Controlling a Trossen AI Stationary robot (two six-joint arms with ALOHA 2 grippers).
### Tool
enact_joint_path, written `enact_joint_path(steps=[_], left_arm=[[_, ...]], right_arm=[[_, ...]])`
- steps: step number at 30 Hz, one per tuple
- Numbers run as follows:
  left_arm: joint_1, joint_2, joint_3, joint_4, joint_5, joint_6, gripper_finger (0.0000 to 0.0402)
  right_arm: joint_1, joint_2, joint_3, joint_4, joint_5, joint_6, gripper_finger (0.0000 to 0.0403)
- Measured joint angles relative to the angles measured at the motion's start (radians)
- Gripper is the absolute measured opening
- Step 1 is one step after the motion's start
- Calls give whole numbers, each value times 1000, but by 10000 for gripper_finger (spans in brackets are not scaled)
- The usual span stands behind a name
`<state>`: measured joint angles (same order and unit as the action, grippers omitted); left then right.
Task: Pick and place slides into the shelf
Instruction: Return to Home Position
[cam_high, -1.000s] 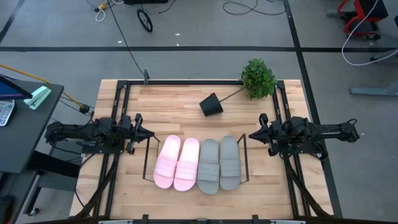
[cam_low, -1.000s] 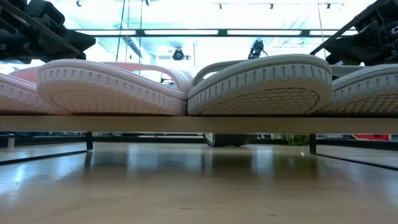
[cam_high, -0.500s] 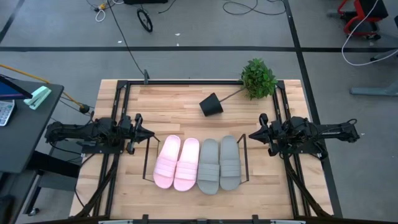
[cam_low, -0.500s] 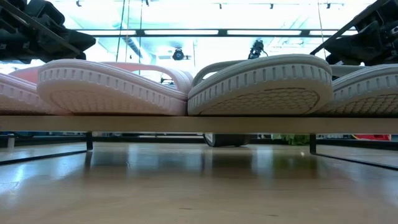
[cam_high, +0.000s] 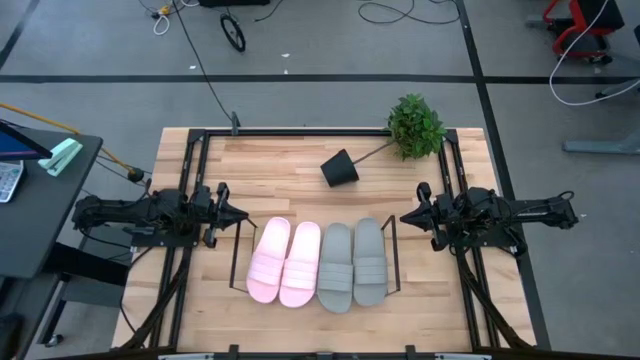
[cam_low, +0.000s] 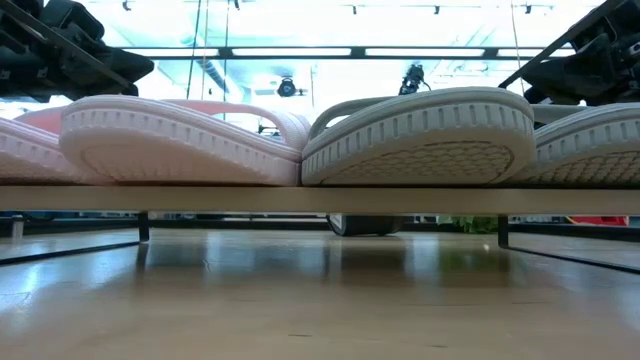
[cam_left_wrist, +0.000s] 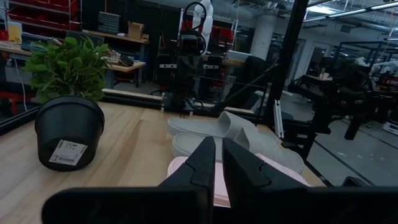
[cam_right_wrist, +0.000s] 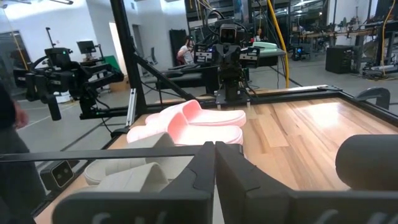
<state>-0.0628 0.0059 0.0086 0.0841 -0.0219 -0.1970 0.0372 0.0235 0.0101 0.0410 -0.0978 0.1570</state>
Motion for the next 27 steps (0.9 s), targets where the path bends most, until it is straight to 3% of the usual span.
enact_joint_path(steps=[18,27], left_arm=[[0,0,0,0,0,0,25],[0,0,0,0,0,0,38]], right_arm=[[0,0,0,0,0,0,17],[0,0,0,0,0,0,17]])
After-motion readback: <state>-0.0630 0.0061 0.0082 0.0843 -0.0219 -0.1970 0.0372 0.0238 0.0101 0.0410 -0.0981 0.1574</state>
